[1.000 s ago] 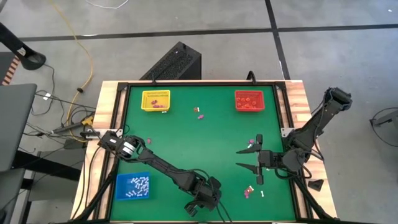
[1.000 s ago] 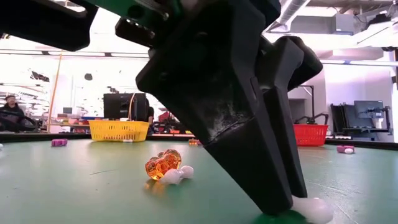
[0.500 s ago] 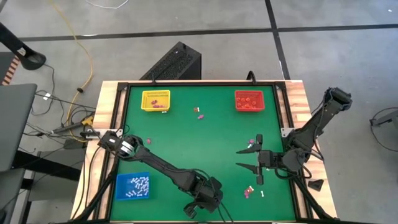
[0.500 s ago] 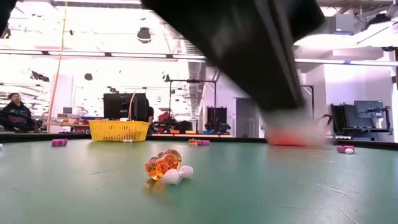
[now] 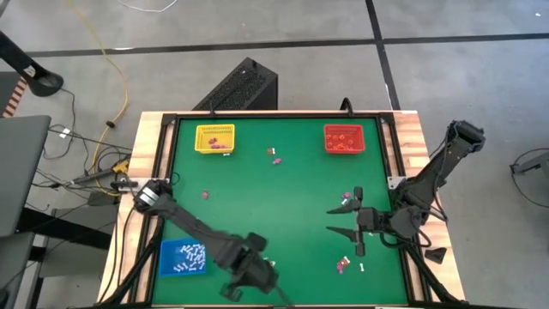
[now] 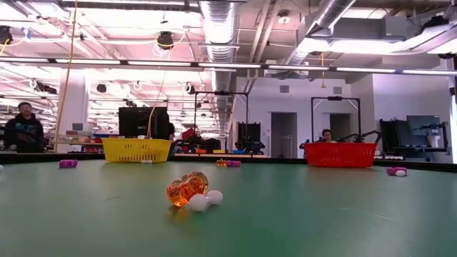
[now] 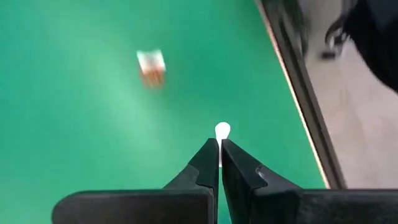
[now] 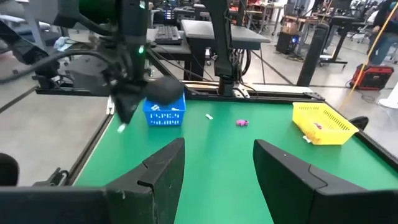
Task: Sort Halloween decoration
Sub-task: Put the white bone toy into the blue bin, then put the pink skeleton toy into the yellow bin
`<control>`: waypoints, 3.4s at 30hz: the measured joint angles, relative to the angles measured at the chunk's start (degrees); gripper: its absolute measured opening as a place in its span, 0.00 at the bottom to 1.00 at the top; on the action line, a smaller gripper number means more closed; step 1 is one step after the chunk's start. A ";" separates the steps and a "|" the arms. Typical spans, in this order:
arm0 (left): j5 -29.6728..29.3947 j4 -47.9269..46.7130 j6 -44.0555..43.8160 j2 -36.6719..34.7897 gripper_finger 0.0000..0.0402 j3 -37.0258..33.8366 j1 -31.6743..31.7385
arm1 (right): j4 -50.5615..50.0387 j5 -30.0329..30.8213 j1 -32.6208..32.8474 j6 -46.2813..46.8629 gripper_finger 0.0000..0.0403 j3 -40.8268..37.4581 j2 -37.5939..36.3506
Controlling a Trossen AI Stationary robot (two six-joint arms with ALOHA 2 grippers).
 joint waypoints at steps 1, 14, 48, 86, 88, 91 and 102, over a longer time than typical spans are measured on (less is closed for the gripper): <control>-0.07 -2.46 -2.65 -0.42 0.00 -0.08 -1.18 | -0.07 0.00 0.21 0.45 0.55 0.00 0.00; -7.63 -19.24 -35.58 -5.43 0.00 -9.41 -21.08 | 1.36 0.00 0.59 2.19 0.55 0.00 0.96; -44.58 15.59 -28.14 -12.71 0.19 -23.29 -14.85 | 0.44 0.00 -5.10 1.12 0.55 0.00 0.98; -17.69 118.06 3.38 -42.96 0.20 -85.99 0.39 | -41.71 -3.24 -20.51 68.12 0.55 -1.17 10.00; -17.55 118.06 3.38 -42.96 0.20 -85.99 -0.27 | -42.87 -4.97 -22.09 68.40 0.55 0.18 11.84; -17.56 118.01 3.38 -42.96 0.20 -85.99 -1.24 | -46.26 -9.35 -24.61 68.96 0.55 2.83 13.34; -18.08 117.92 2.11 -42.96 0.20 -85.96 -1.81 | -56.95 -22.98 -31.26 74.31 0.55 4.81 20.29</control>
